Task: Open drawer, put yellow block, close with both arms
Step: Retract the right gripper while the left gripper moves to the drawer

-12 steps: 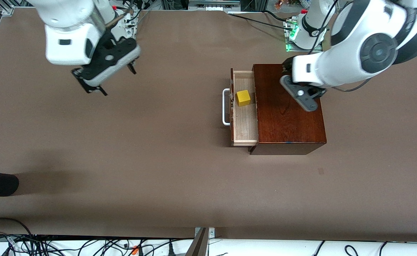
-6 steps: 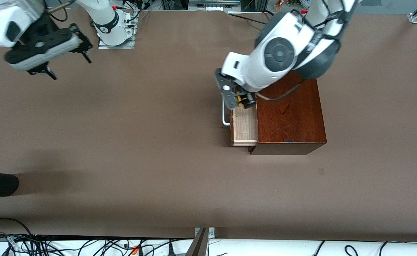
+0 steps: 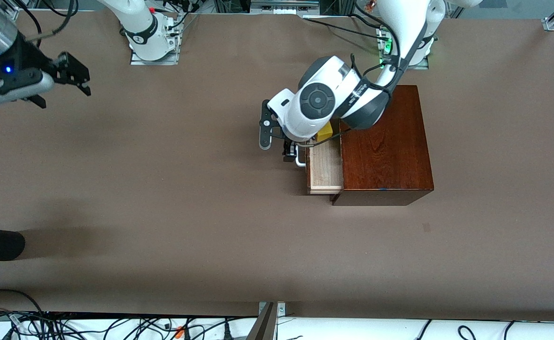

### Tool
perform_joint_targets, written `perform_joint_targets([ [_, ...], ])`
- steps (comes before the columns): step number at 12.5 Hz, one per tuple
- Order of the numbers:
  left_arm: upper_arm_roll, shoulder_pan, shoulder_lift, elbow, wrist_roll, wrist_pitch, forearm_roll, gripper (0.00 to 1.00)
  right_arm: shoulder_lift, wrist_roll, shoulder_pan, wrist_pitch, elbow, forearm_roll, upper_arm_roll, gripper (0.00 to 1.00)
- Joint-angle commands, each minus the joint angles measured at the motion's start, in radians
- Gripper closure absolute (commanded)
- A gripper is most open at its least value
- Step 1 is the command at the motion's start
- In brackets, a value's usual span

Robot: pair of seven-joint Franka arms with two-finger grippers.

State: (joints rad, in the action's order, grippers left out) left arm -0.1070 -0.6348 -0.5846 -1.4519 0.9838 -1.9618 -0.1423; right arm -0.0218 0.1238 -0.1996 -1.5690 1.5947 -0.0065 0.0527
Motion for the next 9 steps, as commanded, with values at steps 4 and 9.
perform_joint_targets([
  [4,0.017,-0.049,-0.046,-0.01,0.021,0.011,0.145,0.0,-0.015,-0.208,0.025,-0.098,0.119,0.011,-0.01,0.0],
  [9,0.027,-0.04,-0.066,-0.016,0.027,0.021,0.164,0.0,0.025,-0.201,0.026,-0.153,0.102,0.01,-0.007,0.0],
])
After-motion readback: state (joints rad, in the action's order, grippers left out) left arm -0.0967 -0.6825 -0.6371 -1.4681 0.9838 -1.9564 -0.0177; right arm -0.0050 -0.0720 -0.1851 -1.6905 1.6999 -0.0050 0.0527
